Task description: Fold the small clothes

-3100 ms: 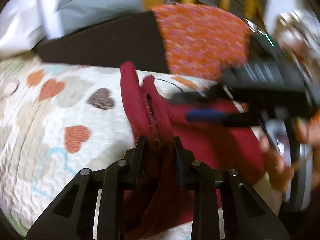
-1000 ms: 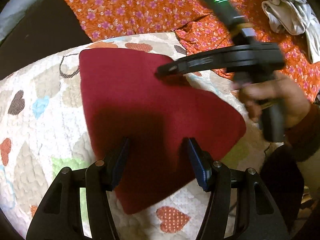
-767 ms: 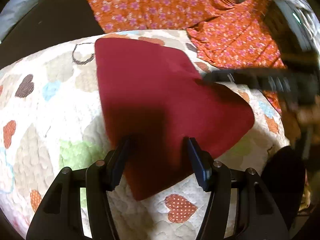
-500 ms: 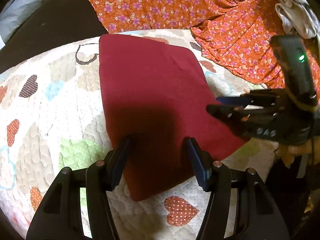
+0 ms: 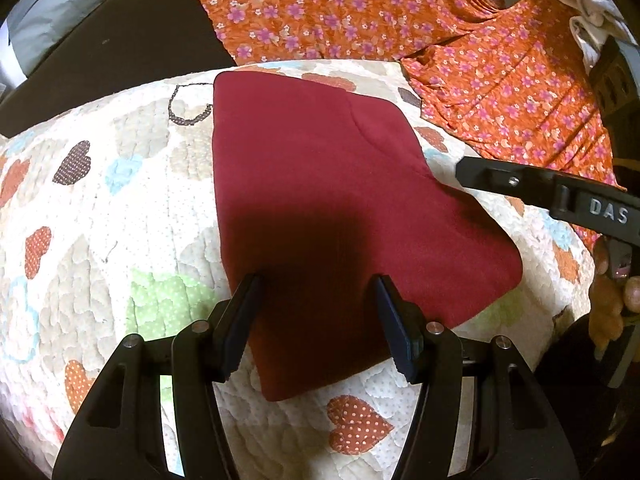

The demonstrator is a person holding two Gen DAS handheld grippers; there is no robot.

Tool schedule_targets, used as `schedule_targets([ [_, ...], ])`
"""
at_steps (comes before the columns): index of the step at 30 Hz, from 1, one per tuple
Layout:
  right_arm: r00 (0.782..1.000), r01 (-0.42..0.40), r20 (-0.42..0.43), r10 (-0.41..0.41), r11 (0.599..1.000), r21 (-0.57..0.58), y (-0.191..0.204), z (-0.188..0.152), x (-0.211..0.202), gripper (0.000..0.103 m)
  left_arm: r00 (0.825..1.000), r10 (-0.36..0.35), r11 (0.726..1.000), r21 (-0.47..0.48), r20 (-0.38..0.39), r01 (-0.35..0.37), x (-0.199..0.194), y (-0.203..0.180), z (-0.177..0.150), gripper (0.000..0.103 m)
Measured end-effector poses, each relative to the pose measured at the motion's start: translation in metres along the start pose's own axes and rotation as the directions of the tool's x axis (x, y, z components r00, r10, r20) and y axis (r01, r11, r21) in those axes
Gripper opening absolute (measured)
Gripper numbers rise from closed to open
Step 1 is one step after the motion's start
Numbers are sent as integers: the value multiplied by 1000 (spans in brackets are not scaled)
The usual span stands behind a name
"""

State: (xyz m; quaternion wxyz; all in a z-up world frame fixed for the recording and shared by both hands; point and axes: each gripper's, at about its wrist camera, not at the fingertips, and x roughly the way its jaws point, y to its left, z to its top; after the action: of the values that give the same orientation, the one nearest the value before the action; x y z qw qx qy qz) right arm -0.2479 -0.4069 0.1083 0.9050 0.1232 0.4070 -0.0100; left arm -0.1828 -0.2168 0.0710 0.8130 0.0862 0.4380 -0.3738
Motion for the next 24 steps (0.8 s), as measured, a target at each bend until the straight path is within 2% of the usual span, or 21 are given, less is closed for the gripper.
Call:
schedule_targets([
  [5, 999, 19, -41, -18, 1000, 17, -2, 5, 25, 26, 1000, 11, 1000, 3, -3, -11, 0, -1, 0, 58],
  [9, 991, 42, -127, -41, 999, 6, -7, -9, 52, 26, 1000, 28, 1000, -5, -1, -28, -2, 2, 5, 58],
  [12, 992, 40, -117, -42, 999, -15, -5, -10, 48, 26, 999, 37, 999, -31, 9, -37, -4, 9, 12, 60],
  [14, 996, -1, -88, 3, 1000, 31, -12, -6, 39, 29, 1000, 26, 997, -78, 14, -25, -3, 20, 21, 62],
  [15, 997, -20, -70, 24, 998, 63, -18, -4, 37, 31, 1000, 19, 995, -96, 19, -17, -3, 25, 25, 68],
  [17, 999, -30, -38, 36, 989, 148, -36, -3, 35, 55, 999, -4, 990, -142, 38, 9, -1, 36, 33, 74],
  [20, 998, 1, -56, 11, 976, 218, -56, -2, 45, 61, 998, -42, 982, -185, 38, 48, 11, 47, 43, 74],
  [24, 986, -115, -79, 149, 938, 328, -74, 3, 75, 62, 994, -109, 965, -240, -12, 103, 41, 55, 51, 74],
])
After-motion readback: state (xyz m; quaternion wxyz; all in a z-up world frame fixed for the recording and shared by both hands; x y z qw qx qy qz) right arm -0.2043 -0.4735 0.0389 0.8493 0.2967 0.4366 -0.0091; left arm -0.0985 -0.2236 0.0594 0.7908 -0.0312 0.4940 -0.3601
